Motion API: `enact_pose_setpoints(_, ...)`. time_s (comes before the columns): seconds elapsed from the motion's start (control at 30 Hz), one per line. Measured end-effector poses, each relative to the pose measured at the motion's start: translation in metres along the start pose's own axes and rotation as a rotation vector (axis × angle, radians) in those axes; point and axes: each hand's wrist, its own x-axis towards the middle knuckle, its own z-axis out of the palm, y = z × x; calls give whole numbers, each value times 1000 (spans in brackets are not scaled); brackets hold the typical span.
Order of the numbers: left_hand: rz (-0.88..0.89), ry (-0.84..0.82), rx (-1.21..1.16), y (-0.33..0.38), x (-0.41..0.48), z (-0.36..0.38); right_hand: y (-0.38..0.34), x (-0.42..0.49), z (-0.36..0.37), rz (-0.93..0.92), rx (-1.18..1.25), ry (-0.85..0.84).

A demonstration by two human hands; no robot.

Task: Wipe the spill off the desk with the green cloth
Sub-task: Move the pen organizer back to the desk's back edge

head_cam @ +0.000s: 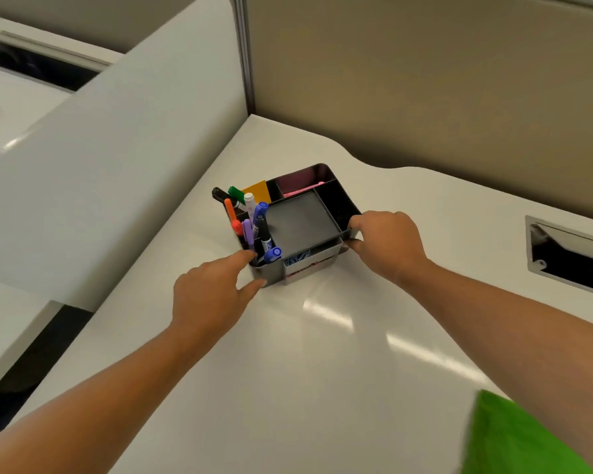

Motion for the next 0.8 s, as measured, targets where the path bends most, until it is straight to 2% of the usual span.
enact_pose_setpoints(0.17, 75, -55, 98, 25, 20, -7, 21, -20, -14, 4, -16, 73)
enact_pose_setpoints(0.43, 341, -2, 97, 140, 75, 8, 132, -68, -46, 193, -78, 181)
enact_pose_setpoints(0.8, 547, -57, 255, 260, 136, 58, 239, -109, -41, 433, -89, 139)
